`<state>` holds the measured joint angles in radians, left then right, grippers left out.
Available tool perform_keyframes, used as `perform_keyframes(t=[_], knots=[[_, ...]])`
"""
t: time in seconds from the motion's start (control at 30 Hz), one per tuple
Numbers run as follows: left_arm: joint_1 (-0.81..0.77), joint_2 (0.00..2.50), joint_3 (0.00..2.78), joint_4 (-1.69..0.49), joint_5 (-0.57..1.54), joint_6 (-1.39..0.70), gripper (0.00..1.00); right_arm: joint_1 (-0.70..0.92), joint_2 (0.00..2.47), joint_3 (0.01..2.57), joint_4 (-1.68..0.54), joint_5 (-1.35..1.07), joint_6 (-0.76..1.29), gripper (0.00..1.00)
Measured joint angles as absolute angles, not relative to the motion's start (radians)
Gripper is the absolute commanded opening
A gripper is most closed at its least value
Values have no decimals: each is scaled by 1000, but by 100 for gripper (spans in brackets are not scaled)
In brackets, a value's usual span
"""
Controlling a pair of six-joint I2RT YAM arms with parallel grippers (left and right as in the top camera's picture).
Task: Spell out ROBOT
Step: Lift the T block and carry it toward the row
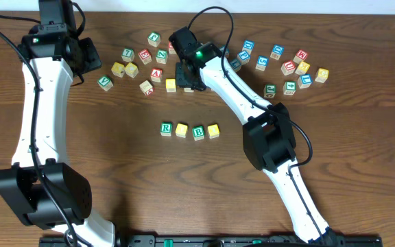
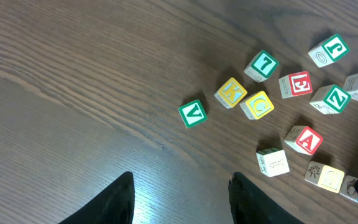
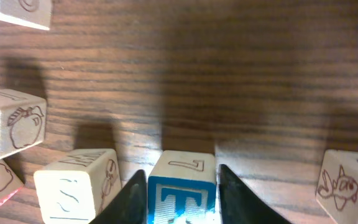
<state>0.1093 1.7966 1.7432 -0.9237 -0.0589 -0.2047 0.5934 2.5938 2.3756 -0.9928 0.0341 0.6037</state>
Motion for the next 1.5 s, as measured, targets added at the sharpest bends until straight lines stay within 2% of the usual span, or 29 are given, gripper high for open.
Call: perform_keyframes(t=[0.33,0.6,0.93,1.1,1.5], knots=[[109,1797,1743,-924,-59,-205,48,591,2594,2382,-1043,35,601,16],[109,1797,1743,-924,-59,-204,48,561,2561,2383,-1159,26,580,19],[109,1797,1743,-923,-59,-205,49,536,2262,2389,-1443,27,480,21],[109,1797,1743,-923,-59,-204,48,536,2234,2385,-1564,42,463,19],[109,1797,1743,-924,-59,-204,49,533,2268,2035,-1433,15,463,18]])
